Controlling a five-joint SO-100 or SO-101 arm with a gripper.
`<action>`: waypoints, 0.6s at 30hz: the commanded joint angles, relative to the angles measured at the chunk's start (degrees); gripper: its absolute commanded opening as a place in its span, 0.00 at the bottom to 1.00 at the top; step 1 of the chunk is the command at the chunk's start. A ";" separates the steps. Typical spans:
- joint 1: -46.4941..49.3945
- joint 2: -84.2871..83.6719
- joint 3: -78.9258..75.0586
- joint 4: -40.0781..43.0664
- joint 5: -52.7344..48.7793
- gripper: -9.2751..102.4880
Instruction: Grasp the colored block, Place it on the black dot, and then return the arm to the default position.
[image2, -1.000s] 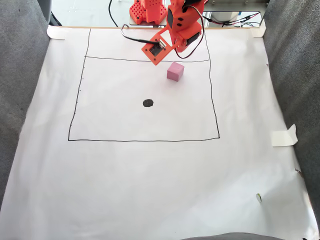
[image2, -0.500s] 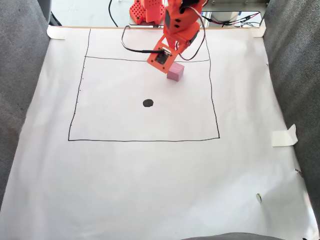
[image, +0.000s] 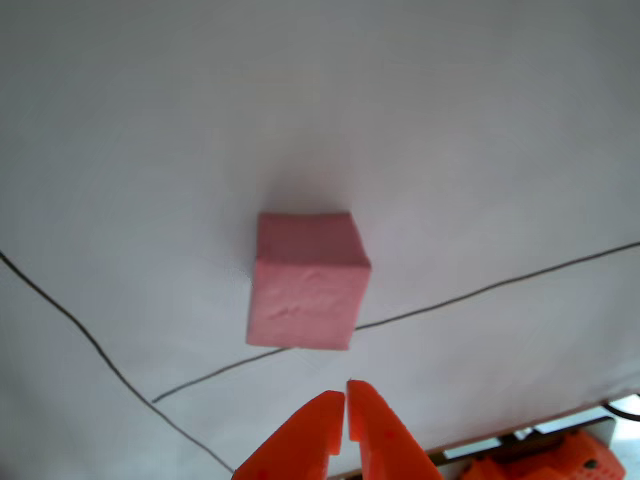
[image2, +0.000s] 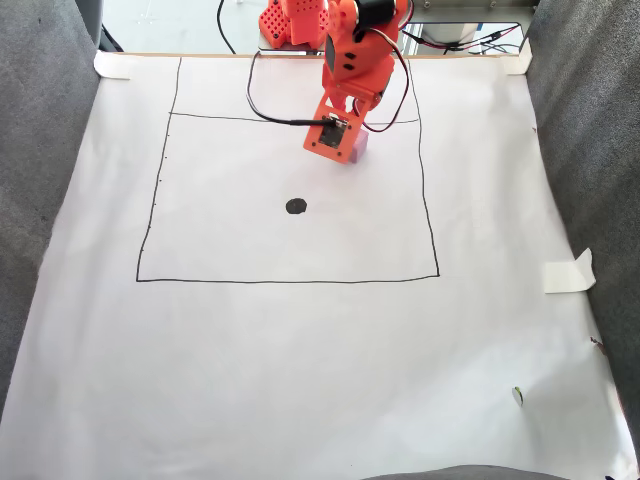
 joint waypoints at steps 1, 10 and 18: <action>0.09 0.35 -2.29 -0.70 -0.35 0.08; 0.53 0.79 -1.41 -3.60 0.70 0.10; 0.00 2.11 2.72 -7.47 2.02 0.27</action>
